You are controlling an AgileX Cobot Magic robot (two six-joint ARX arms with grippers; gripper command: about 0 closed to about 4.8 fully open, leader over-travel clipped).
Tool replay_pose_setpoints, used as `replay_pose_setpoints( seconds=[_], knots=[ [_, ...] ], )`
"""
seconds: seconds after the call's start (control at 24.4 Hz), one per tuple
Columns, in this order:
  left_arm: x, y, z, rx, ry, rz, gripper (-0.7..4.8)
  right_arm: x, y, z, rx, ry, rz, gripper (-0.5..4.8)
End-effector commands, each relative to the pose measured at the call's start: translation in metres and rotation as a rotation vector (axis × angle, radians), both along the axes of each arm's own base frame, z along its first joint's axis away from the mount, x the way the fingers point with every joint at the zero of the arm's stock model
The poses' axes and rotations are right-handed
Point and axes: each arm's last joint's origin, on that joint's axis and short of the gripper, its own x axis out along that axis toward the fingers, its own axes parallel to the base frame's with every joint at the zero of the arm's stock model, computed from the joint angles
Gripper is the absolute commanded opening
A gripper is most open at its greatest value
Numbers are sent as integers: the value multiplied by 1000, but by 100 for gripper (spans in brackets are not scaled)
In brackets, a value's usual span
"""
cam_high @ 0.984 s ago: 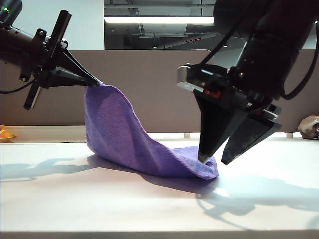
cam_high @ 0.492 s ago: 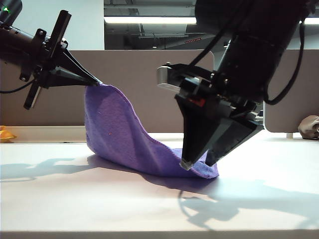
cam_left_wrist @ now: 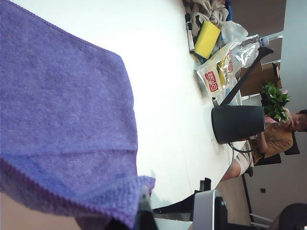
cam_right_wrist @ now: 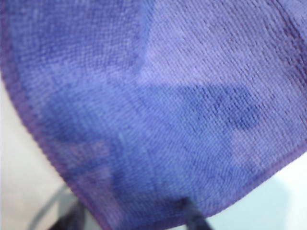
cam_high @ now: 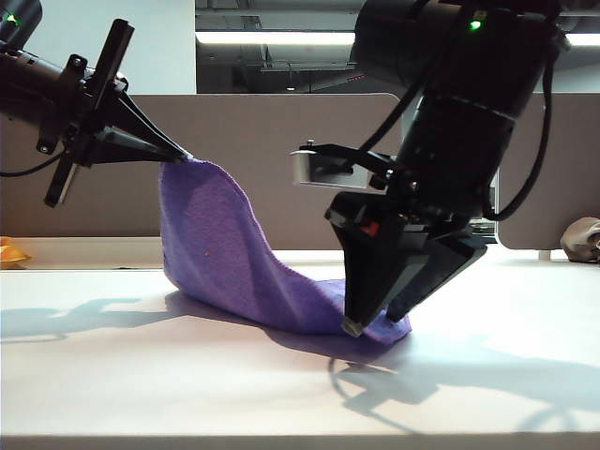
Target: Fold the bottom of the cloth upward, then fold it vertically to form a square shape.
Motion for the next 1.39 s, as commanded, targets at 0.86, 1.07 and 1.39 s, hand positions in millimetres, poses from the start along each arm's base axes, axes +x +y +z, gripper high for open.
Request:
replay_pose_setpoints(
  seconds=[0.86,1.07,1.39],
  knots=[
    [-1,0,2,-16,-2,-27,-5,14,6,23,-2,-101,-16,84],
    [-2,0,2,-23,11,-42,-5,23,0,29,-17,-129,-41,71],
    [-2,0,2,-23,10,-42,-5,34,-2,46,15,-161,-65,70]
  ],
)
